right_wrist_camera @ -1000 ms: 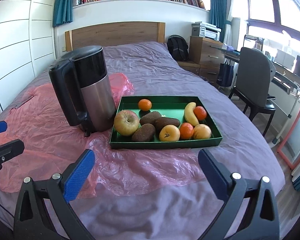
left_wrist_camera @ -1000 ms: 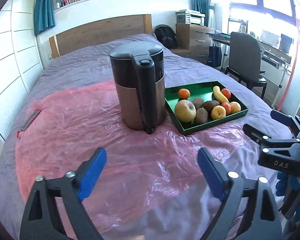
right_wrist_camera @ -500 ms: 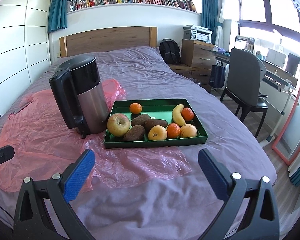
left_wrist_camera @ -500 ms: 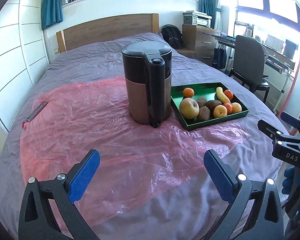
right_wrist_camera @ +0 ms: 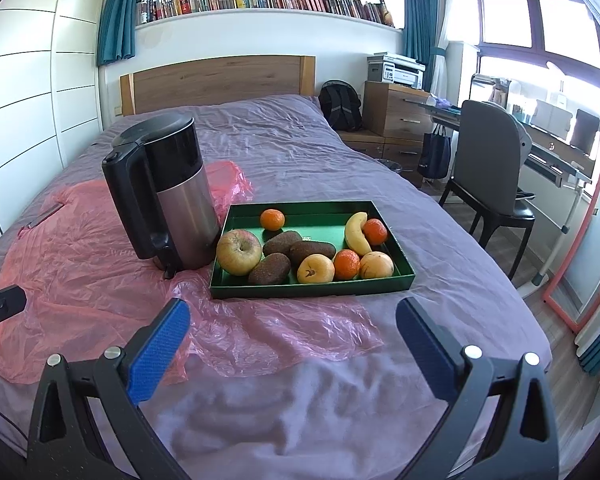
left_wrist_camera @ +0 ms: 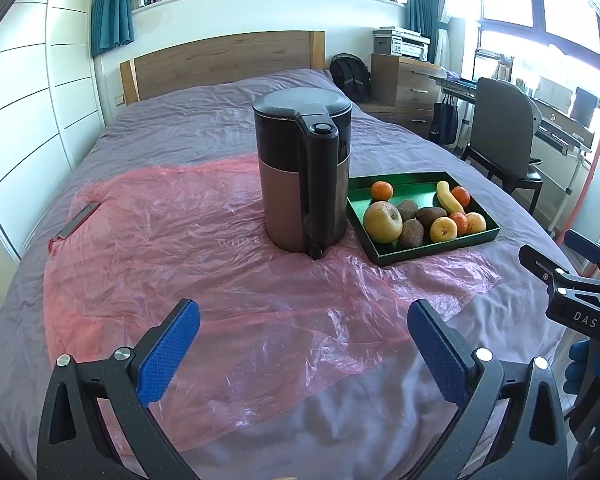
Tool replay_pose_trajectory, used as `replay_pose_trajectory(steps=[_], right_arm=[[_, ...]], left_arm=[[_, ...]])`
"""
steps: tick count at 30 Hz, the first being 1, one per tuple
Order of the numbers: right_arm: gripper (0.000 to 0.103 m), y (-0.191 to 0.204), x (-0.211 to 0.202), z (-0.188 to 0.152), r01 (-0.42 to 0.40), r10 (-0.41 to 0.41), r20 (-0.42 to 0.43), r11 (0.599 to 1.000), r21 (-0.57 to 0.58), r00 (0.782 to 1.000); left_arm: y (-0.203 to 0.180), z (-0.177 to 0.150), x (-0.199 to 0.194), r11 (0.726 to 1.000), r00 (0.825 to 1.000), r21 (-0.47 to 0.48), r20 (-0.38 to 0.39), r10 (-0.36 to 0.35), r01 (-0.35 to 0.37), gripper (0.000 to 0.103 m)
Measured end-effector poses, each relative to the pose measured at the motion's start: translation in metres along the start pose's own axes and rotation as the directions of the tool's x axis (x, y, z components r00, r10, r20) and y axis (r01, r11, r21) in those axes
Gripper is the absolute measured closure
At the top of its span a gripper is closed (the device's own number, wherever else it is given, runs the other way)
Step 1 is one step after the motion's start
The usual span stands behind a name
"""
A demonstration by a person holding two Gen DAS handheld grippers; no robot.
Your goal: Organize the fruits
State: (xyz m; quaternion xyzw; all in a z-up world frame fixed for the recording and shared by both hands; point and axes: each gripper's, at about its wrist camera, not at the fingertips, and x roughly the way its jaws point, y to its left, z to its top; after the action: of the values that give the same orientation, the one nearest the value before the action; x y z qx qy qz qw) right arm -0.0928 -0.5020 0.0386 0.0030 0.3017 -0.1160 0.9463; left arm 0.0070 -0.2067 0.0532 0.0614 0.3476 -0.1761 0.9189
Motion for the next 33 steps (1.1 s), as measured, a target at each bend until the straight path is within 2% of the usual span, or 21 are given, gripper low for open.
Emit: replay_pose_trajectory(steps=[33], right_arm=[[0.000,-0.0048,0.0023,0.0016,0.012,-0.012,-0.007,1.000,0.009,1.000]], left_arm=[[0.0010,-0.0006,0.0020,1.000,1.000,-0.013,-0.008,-0.011,0.011,0.001]])
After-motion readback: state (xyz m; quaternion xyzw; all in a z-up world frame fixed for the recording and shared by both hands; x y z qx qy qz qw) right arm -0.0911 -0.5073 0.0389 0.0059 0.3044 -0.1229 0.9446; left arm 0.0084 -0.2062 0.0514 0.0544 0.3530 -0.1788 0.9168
